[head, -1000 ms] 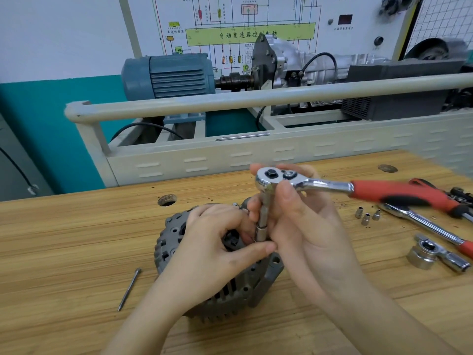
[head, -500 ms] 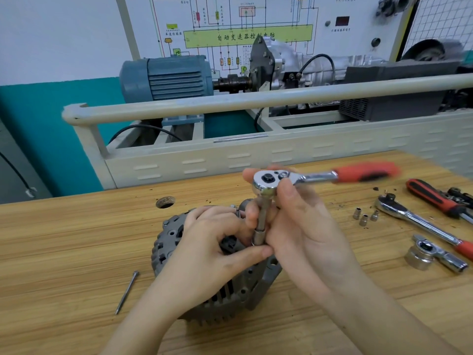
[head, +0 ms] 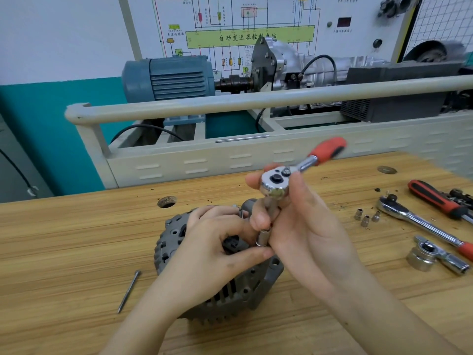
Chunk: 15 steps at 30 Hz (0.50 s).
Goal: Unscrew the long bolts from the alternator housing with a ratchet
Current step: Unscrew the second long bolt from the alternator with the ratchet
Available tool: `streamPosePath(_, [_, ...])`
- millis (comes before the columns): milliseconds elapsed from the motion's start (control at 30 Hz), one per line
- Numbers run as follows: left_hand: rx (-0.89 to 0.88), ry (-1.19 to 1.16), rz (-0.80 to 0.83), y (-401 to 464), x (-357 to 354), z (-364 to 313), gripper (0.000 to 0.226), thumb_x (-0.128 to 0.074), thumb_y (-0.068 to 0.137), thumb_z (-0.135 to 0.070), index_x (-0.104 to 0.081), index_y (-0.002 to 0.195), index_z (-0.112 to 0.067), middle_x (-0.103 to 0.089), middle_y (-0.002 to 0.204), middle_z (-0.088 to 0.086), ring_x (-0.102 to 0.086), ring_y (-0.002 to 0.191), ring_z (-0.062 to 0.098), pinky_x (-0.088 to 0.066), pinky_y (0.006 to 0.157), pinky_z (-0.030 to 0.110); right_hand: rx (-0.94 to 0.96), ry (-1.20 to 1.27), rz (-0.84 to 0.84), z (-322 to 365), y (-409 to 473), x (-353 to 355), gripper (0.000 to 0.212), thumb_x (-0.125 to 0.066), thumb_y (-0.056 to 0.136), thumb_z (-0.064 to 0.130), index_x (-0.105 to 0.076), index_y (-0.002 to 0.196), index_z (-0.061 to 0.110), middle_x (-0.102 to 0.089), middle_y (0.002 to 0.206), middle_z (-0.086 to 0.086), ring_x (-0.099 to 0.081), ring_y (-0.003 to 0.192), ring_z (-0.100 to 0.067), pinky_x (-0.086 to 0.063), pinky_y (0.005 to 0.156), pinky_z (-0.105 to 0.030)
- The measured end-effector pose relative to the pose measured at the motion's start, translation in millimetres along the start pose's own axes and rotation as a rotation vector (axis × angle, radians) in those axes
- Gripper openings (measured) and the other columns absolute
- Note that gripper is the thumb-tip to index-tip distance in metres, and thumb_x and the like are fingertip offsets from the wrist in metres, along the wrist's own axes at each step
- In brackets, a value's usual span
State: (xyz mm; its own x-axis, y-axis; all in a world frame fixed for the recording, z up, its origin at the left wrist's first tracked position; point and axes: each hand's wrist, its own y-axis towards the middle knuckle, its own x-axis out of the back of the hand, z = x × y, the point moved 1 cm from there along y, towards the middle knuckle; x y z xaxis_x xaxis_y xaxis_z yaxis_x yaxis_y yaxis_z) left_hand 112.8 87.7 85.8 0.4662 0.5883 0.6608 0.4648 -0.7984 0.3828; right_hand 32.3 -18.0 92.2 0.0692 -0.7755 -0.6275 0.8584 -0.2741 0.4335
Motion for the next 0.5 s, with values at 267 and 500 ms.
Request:
streamPosePath(267, [-0.009, -0.003, -0.002, -0.4, -1.2, 0.5, 0.047, -0.061, 0.059, -0.06, -0.071, 0.08, -0.019, -0.061, 0.091, -0.02, -0.026, 0.103, -0.03, -0.019, 0.1, 0.018, 0.023, -0.049, -0.018, -0.6, -1.3, 0.1, 0.047, -0.077, 0.064, 0.037, -0.059, 0.098, 0.011, -0.07, 0.088, -0.001, -0.06, 0.062, -0.011, -0.05, 0.064, -0.025])
streamPosePath(500, [-0.023, -0.026, 0.007, 0.1, -0.4, 0.1, 0.042, -0.057, 0.057, -0.056, -0.072, 0.079, -0.023, -0.058, 0.098, -0.022, -0.021, 0.101, -0.035, -0.01, 0.098, 0.008, -0.019, 0.034, -0.015, -0.1, 2.3, 4.8, 0.031, -0.069, 0.072, 0.04, -0.069, 0.092, 0.017, -0.07, 0.09, -0.002, -0.06, 0.061, -0.011, -0.05, 0.062, -0.024])
